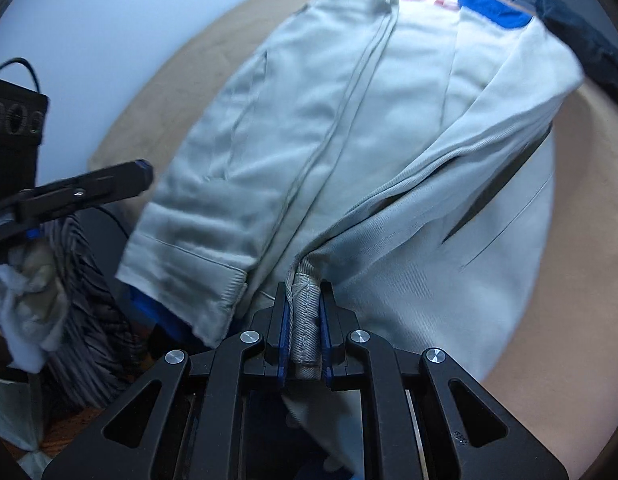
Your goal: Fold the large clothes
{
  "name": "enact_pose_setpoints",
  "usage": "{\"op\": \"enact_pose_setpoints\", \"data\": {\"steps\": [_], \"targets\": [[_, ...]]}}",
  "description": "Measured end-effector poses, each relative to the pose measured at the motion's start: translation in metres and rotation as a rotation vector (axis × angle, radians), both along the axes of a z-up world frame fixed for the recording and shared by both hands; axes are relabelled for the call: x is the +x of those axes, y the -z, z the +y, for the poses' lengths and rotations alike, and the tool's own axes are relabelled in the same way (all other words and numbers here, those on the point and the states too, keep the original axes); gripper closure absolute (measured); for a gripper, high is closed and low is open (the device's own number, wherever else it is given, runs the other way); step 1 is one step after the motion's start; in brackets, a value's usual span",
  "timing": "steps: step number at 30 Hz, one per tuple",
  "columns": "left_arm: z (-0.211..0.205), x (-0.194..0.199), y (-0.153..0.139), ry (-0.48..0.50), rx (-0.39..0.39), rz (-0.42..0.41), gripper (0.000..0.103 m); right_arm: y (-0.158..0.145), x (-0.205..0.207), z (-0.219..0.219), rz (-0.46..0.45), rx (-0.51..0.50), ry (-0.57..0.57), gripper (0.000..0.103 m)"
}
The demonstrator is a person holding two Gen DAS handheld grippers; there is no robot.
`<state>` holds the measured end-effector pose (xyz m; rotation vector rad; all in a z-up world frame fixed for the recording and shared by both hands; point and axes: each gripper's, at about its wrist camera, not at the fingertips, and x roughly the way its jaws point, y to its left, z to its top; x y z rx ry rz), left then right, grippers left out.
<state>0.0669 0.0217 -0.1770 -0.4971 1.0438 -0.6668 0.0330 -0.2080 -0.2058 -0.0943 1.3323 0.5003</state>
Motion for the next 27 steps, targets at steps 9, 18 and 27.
{"op": "enact_pose_setpoints", "data": {"steps": [9,18,27], "targets": [[-0.018,0.005,0.011,0.023,-0.016,0.036,0.079,0.002,-0.001,-0.017,0.022,0.103,0.041,0.084],[-0.069,0.014,0.01,0.125,0.017,0.017,0.064,-0.049,-0.011,-0.077,-0.044,0.203,0.106,0.057],[-0.106,0.024,0.016,0.214,0.109,-0.009,0.063,-0.076,0.041,-0.151,-0.162,0.253,0.323,0.045]]}}
